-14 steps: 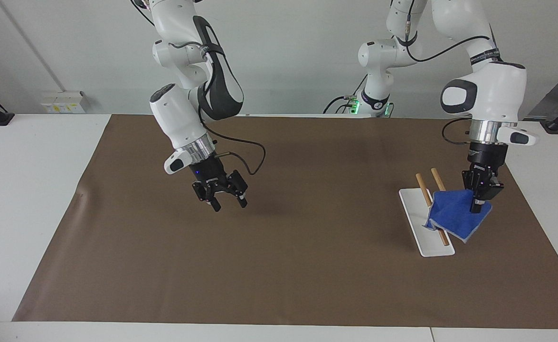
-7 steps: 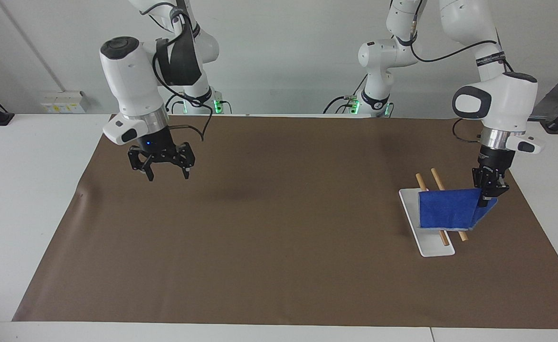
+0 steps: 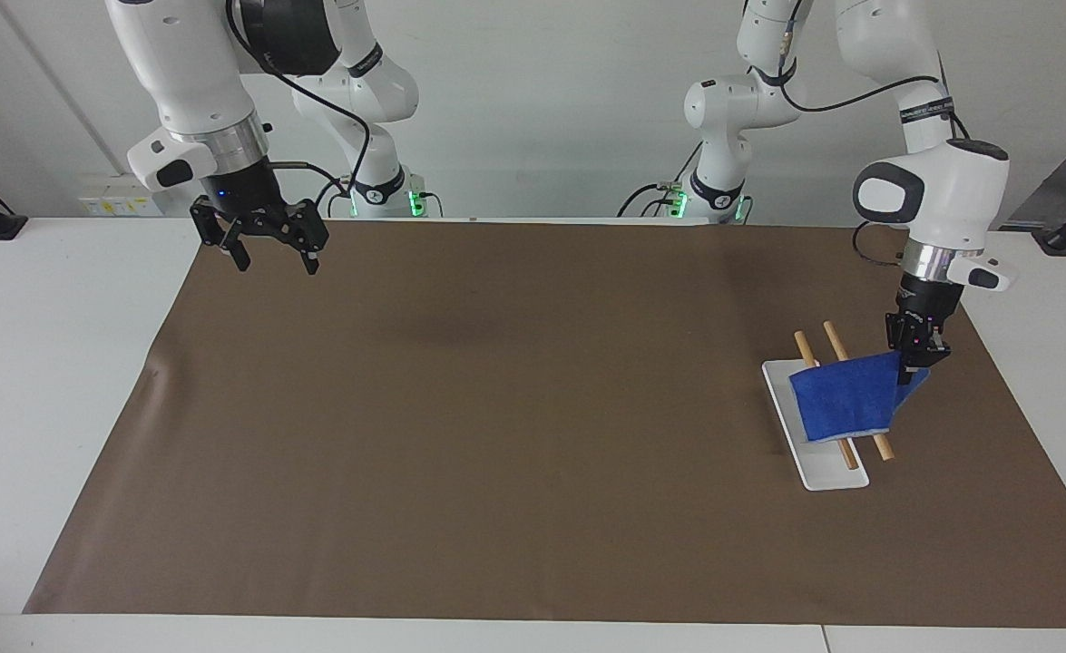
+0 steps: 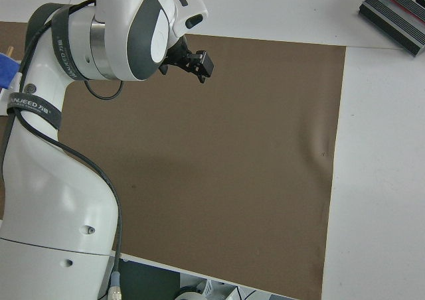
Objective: Right arm passes towel to left arm to hang
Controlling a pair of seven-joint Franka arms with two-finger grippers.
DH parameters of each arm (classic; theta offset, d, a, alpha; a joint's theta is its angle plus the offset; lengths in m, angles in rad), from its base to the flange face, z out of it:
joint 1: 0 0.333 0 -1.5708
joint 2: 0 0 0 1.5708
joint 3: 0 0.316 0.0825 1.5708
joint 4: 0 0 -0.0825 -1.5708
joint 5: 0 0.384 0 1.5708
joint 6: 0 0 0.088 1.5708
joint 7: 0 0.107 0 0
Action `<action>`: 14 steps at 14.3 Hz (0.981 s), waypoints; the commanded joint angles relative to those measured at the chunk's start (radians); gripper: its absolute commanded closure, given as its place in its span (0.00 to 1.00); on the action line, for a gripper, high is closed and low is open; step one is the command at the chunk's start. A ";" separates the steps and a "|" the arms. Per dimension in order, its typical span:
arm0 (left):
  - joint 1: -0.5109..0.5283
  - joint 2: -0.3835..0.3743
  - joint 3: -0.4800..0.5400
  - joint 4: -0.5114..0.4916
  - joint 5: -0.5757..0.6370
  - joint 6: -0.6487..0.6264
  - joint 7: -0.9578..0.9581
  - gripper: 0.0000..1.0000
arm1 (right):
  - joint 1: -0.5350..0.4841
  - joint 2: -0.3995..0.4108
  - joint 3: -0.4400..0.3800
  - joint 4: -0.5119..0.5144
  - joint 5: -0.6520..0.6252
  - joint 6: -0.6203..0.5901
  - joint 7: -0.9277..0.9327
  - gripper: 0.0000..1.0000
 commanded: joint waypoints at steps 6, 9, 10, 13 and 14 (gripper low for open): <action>-0.009 -0.042 -0.023 -0.059 -0.007 -0.011 0.013 0.91 | -0.038 -0.033 0.004 -0.022 0.013 -0.059 0.010 0.00; 0.008 -0.035 -0.013 -0.059 -0.007 -0.006 0.035 0.26 | -0.038 -0.044 0.004 -0.040 0.013 -0.054 -0.010 0.00; 0.009 -0.032 -0.012 -0.059 -0.007 0.001 0.061 0.16 | -0.038 -0.046 0.004 -0.043 0.013 -0.054 -0.010 0.00; 0.015 -0.012 0.000 -0.010 -0.007 0.000 0.194 0.07 | -0.029 -0.064 0.004 -0.076 0.007 -0.048 -0.008 0.00; 0.014 0.002 0.000 0.020 -0.005 -0.012 0.219 0.06 | -0.029 -0.064 0.004 -0.076 0.007 -0.048 -0.006 0.00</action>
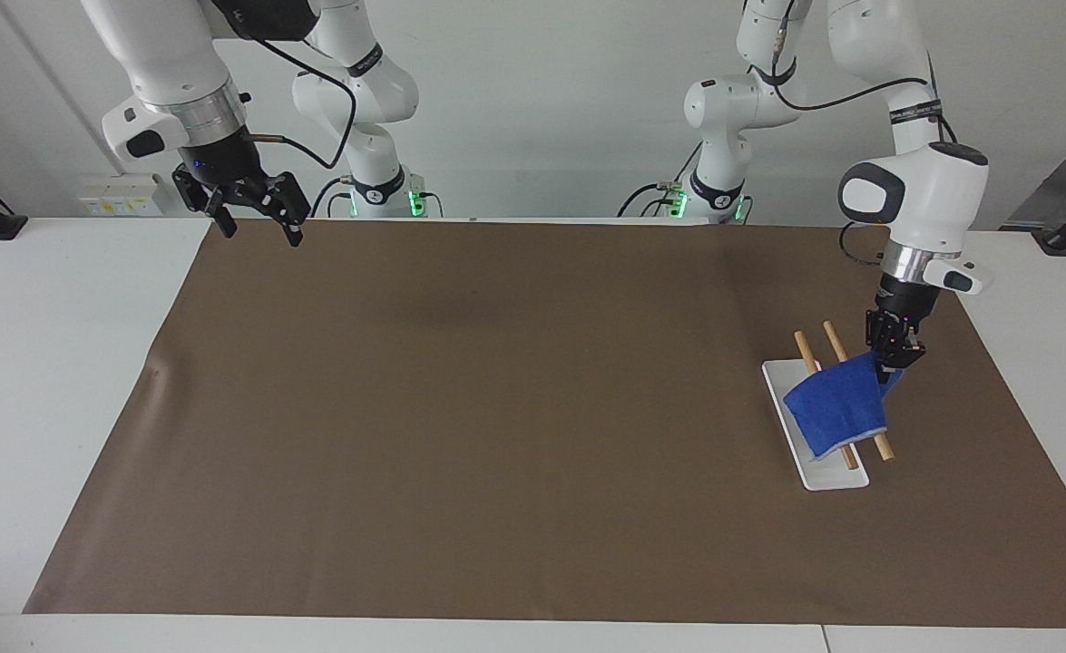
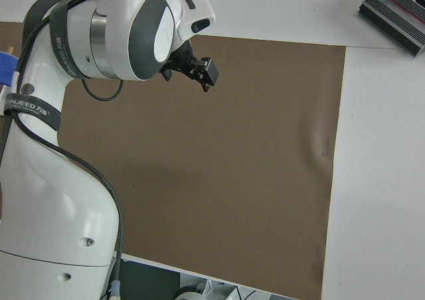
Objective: Right arm passes towel to left arm to hang
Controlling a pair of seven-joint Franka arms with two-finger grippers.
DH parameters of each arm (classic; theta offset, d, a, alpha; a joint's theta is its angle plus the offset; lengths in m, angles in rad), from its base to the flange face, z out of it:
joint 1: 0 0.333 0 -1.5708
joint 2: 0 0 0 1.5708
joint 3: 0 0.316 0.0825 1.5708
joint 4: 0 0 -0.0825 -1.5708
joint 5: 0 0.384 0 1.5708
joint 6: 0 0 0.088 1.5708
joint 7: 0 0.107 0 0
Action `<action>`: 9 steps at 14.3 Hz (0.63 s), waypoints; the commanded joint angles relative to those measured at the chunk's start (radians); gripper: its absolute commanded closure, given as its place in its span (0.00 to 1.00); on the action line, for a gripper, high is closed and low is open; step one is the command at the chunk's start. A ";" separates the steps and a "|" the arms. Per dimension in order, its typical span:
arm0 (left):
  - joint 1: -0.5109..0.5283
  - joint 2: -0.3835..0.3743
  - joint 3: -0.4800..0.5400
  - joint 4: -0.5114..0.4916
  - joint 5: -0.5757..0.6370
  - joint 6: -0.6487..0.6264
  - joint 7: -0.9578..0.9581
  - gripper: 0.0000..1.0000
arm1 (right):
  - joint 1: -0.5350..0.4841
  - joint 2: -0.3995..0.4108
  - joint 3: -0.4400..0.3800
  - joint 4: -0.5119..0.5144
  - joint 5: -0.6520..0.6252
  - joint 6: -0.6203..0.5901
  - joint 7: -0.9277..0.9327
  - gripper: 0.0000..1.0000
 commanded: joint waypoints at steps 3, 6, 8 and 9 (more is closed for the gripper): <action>-0.001 0.038 -0.003 0.153 -0.002 -0.126 0.168 0.00 | 0.003 -0.042 0.005 -0.058 0.009 0.007 0.002 0.00; -0.008 0.079 -0.014 0.368 0.126 -0.501 0.326 0.00 | 0.003 -0.053 0.010 -0.073 0.009 0.007 0.013 0.00; -0.008 0.073 -0.049 0.442 0.169 -0.660 0.418 0.00 | 0.003 -0.053 0.010 -0.073 0.009 0.007 0.013 0.00; -0.008 0.061 -0.063 0.471 0.169 -0.717 0.456 0.00 | 0.003 -0.053 0.010 -0.071 0.009 0.007 0.012 0.00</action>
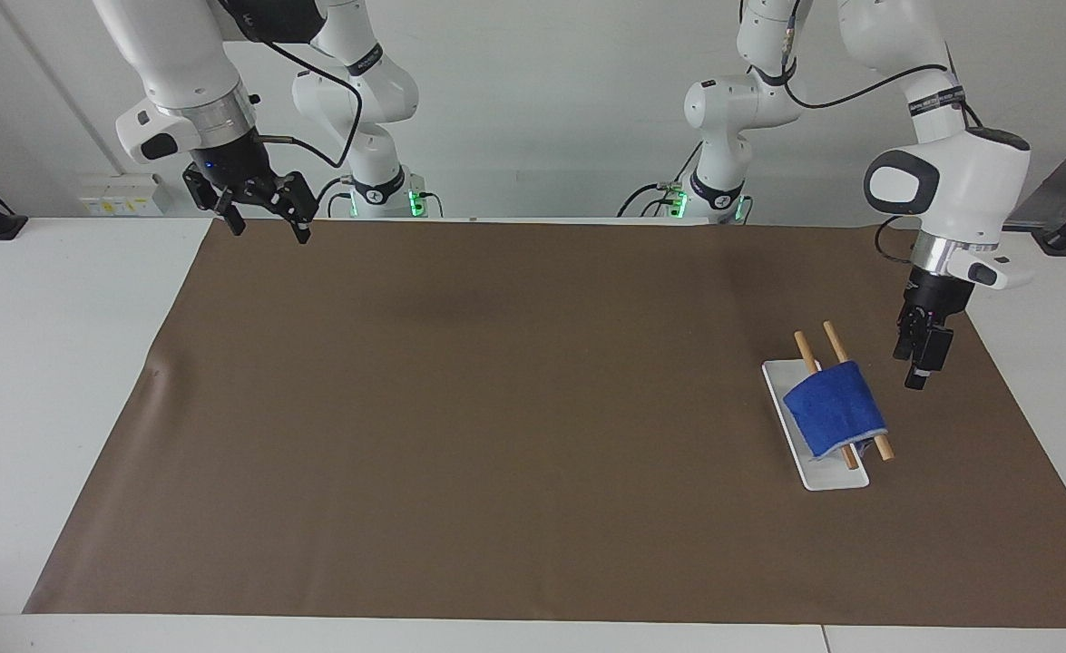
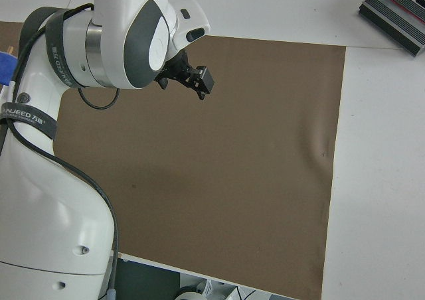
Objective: Right arm passes towel to left arm to hang
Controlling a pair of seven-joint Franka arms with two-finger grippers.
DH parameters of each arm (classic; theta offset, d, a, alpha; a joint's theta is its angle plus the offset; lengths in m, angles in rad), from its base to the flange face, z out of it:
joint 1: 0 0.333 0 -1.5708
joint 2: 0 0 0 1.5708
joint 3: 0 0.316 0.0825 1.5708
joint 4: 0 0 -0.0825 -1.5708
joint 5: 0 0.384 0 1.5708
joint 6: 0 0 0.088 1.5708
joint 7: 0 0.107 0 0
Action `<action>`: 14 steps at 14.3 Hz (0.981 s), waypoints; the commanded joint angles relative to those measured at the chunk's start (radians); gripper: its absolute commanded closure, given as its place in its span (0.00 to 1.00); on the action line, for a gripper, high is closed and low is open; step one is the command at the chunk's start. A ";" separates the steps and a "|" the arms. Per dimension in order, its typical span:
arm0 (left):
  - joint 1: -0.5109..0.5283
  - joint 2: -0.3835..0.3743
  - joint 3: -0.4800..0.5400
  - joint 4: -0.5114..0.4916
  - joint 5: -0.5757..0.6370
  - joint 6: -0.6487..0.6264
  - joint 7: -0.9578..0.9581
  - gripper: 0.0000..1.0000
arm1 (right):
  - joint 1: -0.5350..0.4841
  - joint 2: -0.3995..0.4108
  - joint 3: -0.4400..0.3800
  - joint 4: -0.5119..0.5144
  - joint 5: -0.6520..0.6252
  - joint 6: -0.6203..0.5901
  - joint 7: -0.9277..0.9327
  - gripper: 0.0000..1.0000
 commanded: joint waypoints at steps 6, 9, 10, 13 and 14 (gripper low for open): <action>-0.004 -0.045 -0.113 0.314 0.144 -0.543 0.262 0.00 | -0.005 -0.027 0.004 -0.030 0.011 0.007 -0.007 0.00; -0.004 -0.080 -0.178 0.329 0.227 -0.568 0.279 0.00 | -0.005 -0.026 0.004 -0.030 0.011 0.027 -0.007 0.00; -0.004 -0.096 -0.178 0.327 0.227 -0.566 0.308 0.00 | -0.007 -0.026 0.004 -0.030 0.011 0.027 -0.007 0.00; -0.001 -0.126 -0.168 0.319 0.225 -0.555 0.484 0.00 | -0.008 -0.026 0.004 -0.030 0.011 0.027 -0.007 0.00; 0.000 -0.140 -0.164 0.318 0.224 -0.554 0.498 0.00 | -0.005 -0.026 0.004 -0.030 0.011 0.027 -0.007 0.00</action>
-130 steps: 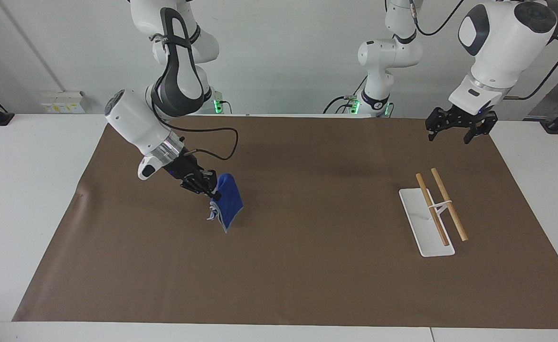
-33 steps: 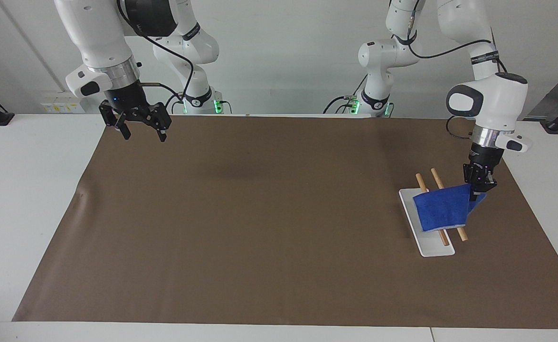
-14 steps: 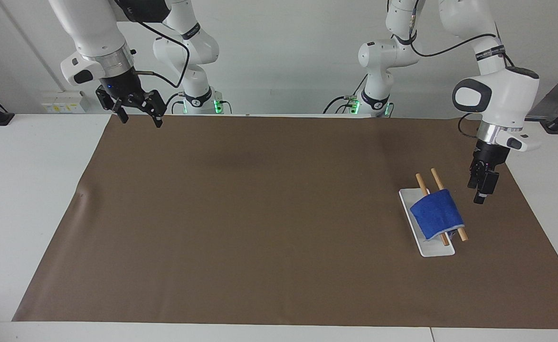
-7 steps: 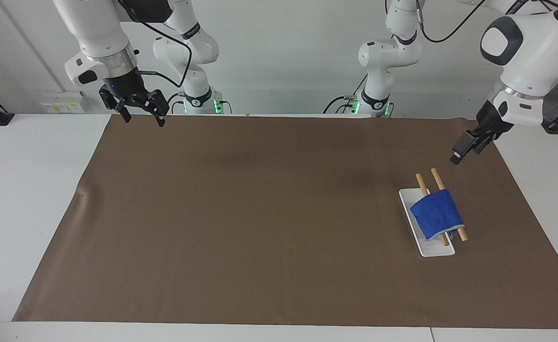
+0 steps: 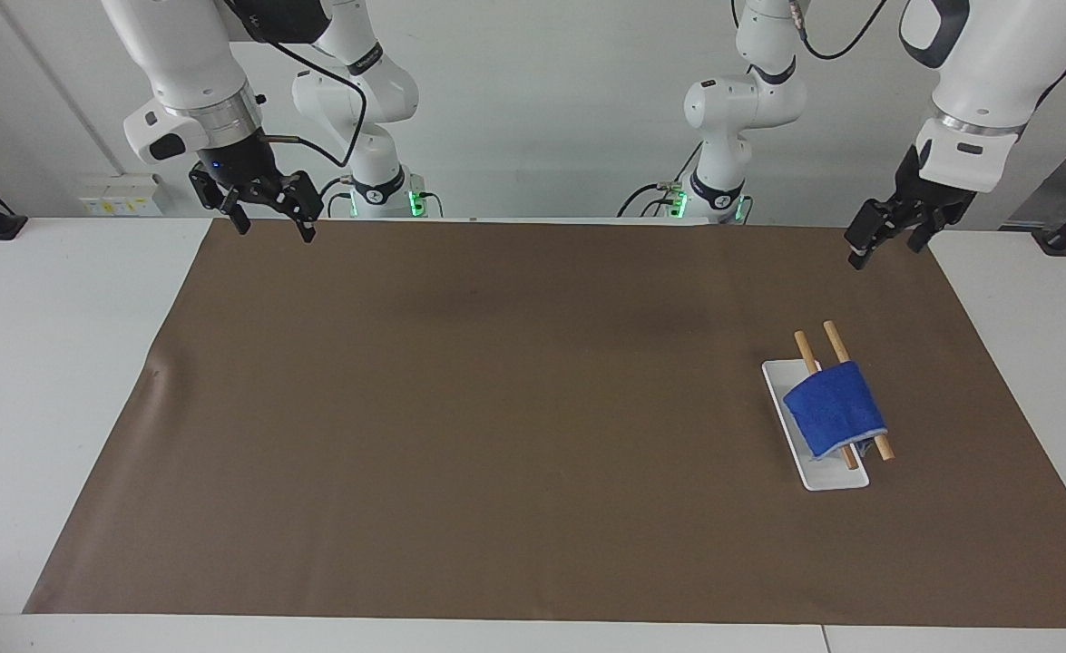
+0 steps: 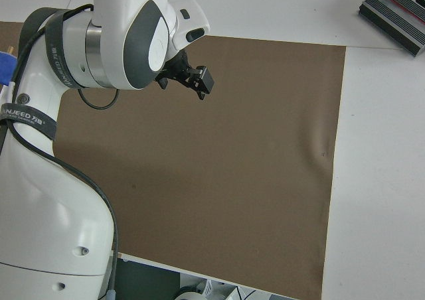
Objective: Right arm passes towel to left arm to hang
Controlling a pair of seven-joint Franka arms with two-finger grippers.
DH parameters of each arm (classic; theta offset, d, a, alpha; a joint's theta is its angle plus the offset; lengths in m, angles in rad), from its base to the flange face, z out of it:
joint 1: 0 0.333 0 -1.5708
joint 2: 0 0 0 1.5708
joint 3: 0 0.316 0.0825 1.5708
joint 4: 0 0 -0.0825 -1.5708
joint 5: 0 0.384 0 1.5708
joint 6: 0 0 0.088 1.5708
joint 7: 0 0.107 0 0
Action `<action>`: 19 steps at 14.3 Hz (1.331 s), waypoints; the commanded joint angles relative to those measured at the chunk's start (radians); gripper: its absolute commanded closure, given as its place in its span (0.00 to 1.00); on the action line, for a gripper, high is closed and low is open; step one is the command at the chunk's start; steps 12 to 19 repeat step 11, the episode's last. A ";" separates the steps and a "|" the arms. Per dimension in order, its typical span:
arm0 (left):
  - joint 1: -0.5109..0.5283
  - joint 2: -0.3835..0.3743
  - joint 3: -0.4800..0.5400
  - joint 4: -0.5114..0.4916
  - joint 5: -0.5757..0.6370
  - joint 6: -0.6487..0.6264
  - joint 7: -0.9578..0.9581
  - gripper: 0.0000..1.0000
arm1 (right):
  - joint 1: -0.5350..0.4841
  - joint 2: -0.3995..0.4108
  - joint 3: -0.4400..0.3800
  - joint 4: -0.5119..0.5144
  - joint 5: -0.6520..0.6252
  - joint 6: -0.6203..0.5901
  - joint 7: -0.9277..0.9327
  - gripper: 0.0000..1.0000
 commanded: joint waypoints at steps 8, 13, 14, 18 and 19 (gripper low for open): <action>0.002 -0.034 0.029 -0.008 0.007 0.004 0.053 0.00 | -0.010 -0.023 0.004 -0.030 0.011 0.050 -0.010 0.00; -0.001 -0.034 0.023 -0.013 0.003 0.002 0.052 0.00 | -0.009 -0.023 0.004 -0.031 0.011 0.048 -0.011 0.00; -0.001 -0.034 0.023 -0.013 0.003 0.002 0.052 0.00 | -0.009 -0.023 0.004 -0.031 0.011 0.048 -0.011 0.00; -0.001 -0.034 0.023 -0.013 0.003 0.002 0.052 0.00 | -0.009 -0.023 0.004 -0.031 0.011 0.048 -0.011 0.00; -0.001 -0.034 0.023 -0.013 0.003 0.002 0.052 0.00 | -0.009 -0.023 0.004 -0.031 0.011 0.048 -0.011 0.00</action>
